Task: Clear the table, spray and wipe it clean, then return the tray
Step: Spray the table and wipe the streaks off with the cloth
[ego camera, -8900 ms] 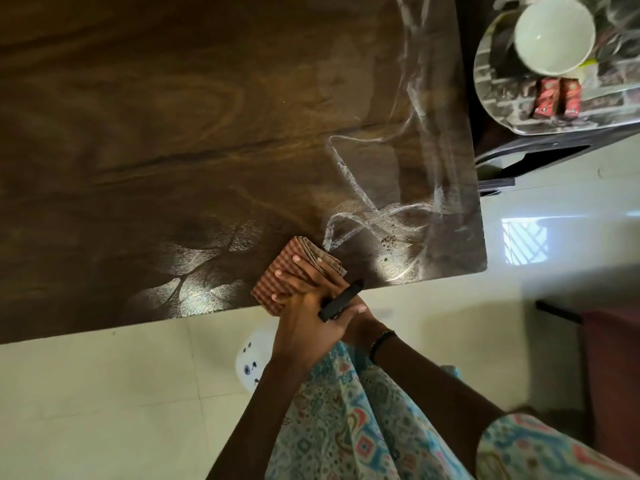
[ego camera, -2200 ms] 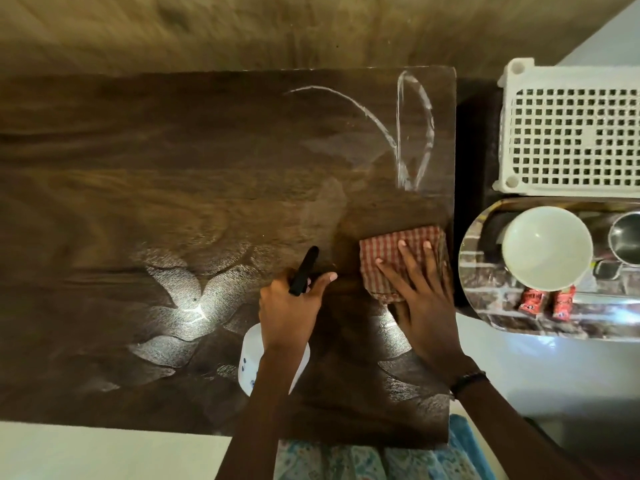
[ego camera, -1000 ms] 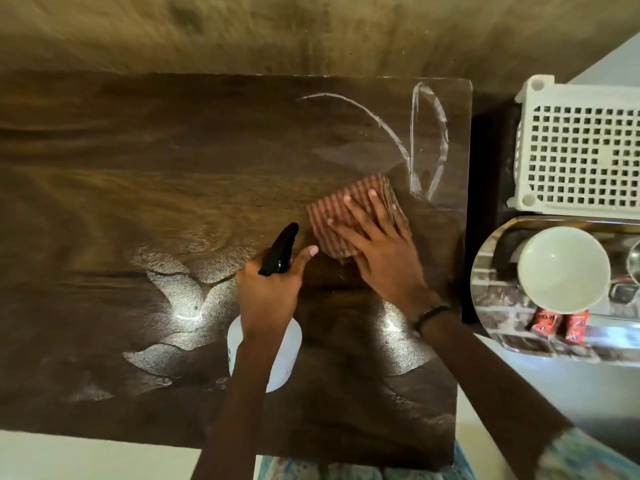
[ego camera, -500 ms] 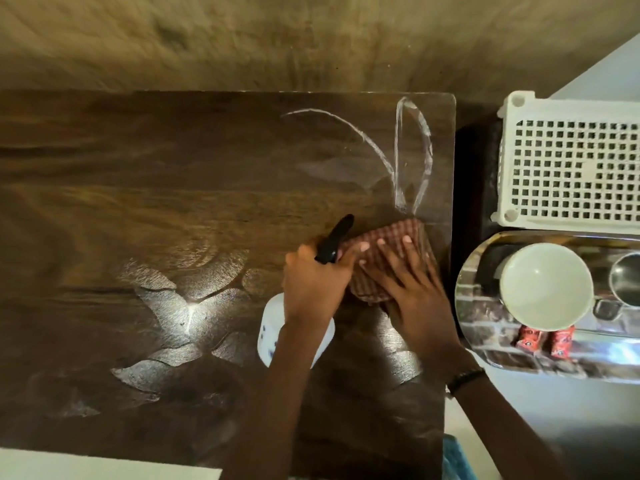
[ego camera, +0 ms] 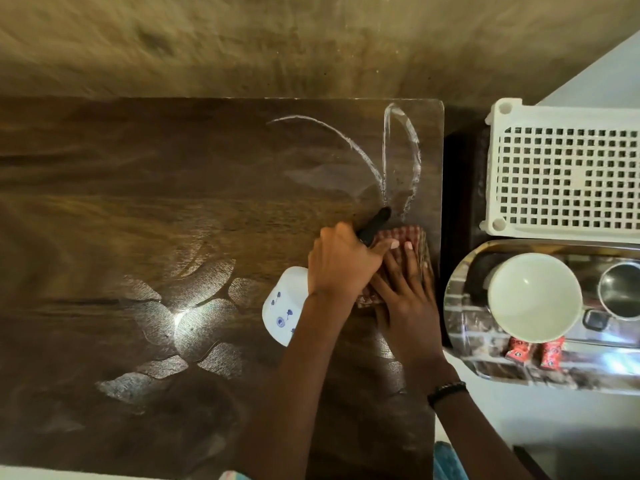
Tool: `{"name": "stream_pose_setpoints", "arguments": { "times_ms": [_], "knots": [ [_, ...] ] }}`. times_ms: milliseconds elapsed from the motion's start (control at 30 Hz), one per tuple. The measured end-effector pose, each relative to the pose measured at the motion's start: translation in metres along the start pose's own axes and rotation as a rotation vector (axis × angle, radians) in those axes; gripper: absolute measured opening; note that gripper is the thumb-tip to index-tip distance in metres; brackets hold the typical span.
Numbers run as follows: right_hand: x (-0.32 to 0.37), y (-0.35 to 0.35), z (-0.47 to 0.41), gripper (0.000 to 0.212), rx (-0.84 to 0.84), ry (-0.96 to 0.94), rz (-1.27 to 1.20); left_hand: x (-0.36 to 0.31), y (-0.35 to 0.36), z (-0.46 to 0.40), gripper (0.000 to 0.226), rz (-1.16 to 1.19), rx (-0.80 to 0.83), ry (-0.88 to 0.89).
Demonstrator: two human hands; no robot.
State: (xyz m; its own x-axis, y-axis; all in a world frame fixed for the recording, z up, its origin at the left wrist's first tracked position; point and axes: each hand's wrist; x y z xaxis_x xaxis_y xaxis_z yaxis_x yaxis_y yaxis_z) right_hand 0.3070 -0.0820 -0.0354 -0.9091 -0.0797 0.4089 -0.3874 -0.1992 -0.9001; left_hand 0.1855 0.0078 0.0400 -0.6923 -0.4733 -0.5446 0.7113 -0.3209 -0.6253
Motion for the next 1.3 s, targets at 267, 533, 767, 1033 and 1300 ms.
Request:
{"name": "stream_pose_setpoints", "arguments": {
  "times_ms": [267,533,767,1033,1300],
  "knots": [
    [-0.002,0.0,-0.02,0.067,-0.021,0.092,-0.048,0.002,-0.012,-0.016,0.054,0.083,-0.078,-0.033],
    [-0.012,-0.017,-0.094,0.06,-0.055,0.202,0.031,0.008,-0.031,-0.024,0.071,0.186,-0.175,-0.094],
    [0.023,-0.007,-0.158,0.061,-0.035,0.008,0.039,0.018,-0.048,-0.023,0.075,0.267,-0.238,-0.128],
    [-0.02,-0.018,-0.09,0.062,0.053,-0.205,0.122,0.025,-0.058,-0.029,0.061,0.316,-0.228,-0.165],
    [0.009,-0.028,-0.199,0.059,-0.031,0.223,0.029,0.034,-0.063,-0.032,0.052,0.362,-0.212,-0.149]
  ]
}}
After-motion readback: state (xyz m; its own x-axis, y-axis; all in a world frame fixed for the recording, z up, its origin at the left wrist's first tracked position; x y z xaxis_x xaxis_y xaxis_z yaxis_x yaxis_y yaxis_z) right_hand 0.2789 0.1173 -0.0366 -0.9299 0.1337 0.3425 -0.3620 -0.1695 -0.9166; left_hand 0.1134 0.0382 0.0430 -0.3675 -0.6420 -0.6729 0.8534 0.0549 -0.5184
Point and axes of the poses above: each hand's wrist, its own z-axis away from the middle knuckle, its own y-axis out of the palm, x = y × z, and after that the axes turned 6 degrees about y, right-handed
